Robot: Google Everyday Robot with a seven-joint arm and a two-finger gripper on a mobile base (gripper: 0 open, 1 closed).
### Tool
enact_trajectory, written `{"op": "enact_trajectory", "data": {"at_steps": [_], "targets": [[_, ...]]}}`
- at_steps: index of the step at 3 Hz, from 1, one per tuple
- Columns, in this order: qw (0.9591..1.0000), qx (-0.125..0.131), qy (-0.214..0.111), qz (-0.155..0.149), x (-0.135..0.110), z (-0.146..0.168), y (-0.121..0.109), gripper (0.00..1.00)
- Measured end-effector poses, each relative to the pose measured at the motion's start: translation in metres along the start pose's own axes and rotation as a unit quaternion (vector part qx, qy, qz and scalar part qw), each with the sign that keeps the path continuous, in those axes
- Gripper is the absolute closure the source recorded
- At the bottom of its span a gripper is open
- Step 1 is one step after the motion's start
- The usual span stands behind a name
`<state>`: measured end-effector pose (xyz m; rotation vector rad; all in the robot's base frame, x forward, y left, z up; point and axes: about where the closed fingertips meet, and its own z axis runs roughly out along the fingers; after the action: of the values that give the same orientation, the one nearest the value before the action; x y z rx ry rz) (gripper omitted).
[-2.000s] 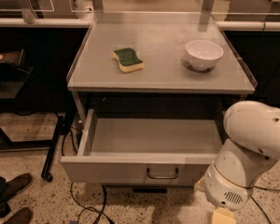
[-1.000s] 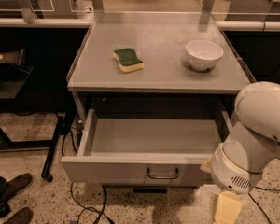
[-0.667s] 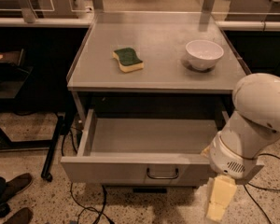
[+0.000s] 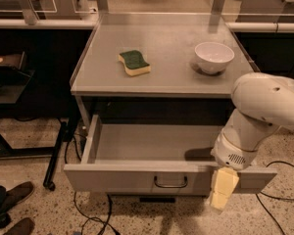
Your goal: Open top drawer
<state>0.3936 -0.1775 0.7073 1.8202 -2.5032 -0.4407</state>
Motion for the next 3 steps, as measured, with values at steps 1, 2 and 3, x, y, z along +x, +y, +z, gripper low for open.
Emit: {"op": "enact_trajectory", "data": {"at_steps": [1, 2, 3], "targets": [[0.9995, -0.023, 0.017, 0.012, 0.005, 0.027, -0.007, 0.0], [0.9985, -0.041, 0.029, 0.02, 0.015, 0.042, -0.004, 0.0], [0.9972, -0.061, 0.034, 0.026, 0.027, 0.049, 0.009, 0.0]]}}
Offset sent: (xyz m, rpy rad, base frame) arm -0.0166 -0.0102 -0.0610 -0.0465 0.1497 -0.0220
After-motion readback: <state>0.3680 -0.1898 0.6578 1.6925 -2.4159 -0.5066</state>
